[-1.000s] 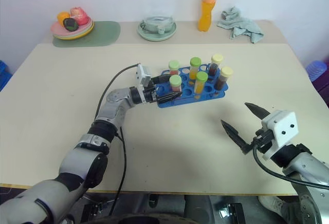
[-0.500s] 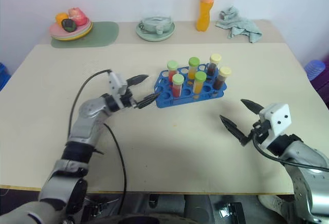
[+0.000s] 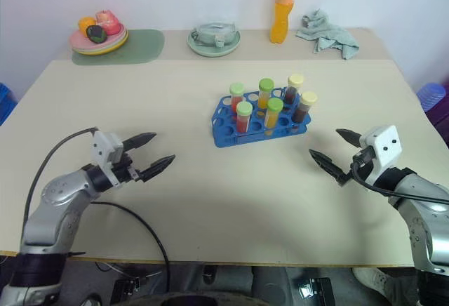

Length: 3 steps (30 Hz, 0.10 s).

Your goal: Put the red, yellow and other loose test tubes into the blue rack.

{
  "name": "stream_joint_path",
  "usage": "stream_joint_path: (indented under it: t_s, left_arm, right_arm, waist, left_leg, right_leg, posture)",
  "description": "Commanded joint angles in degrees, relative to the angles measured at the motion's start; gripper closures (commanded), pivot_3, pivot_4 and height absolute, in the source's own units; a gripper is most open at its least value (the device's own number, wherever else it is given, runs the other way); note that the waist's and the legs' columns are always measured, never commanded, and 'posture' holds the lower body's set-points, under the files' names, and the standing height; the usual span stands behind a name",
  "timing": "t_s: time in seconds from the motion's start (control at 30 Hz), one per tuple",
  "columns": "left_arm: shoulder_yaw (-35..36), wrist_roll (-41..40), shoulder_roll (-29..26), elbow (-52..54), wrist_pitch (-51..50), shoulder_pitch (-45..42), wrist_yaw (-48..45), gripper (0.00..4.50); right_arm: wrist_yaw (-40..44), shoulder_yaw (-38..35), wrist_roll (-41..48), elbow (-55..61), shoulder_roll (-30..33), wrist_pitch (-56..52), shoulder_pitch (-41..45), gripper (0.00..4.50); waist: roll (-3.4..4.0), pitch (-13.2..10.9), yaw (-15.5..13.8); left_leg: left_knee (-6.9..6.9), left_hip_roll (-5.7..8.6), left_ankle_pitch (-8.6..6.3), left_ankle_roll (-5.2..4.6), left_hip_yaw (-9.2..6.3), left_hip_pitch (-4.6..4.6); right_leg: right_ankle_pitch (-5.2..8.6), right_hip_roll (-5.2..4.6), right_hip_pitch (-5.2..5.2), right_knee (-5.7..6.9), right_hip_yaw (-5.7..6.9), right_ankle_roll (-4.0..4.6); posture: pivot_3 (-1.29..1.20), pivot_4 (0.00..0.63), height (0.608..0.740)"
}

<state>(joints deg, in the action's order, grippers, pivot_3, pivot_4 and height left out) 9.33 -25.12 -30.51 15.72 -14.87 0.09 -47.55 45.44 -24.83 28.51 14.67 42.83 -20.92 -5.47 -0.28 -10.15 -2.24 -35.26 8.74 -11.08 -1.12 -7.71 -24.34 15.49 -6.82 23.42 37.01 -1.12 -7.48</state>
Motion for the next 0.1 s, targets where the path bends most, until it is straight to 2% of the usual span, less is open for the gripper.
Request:
stream_joint_path:
  t_s: [0.03, 0.1]
  left_arm:
    - [2.47, -2.59, -1.18, 4.46, -2.58, 1.58, 1.42, 0.06]
    - [2.68, -3.14, -2.25, 5.6, -5.14, 2.47, 2.17, 0.06]
  right_arm:
    - [1.11, -3.37, 0.98, 1.71, 1.54, 0.03, -1.32, 0.0]
    - [1.4, -3.97, 1.24, 2.64, 2.01, -0.35, -2.07, 0.0]
  waist:
    - [0.0, 0.0, -0.01]
    - [0.0, 0.0, 0.03]
  left_leg:
    - [0.0, 0.0, -0.01, 0.01, 0.0, 0.0]
    - [0.0, 0.0, -0.01, 0.01, 0.0, 0.0]
  right_leg:
    - [0.0, 0.0, -0.01, -0.01, 0.0, 0.0]
    - [0.0, 0.0, -0.01, -0.02, 0.0, 0.01]
  posture:
    - [0.0, 0.15, 0.739]
    - [0.0, 0.15, 0.739]
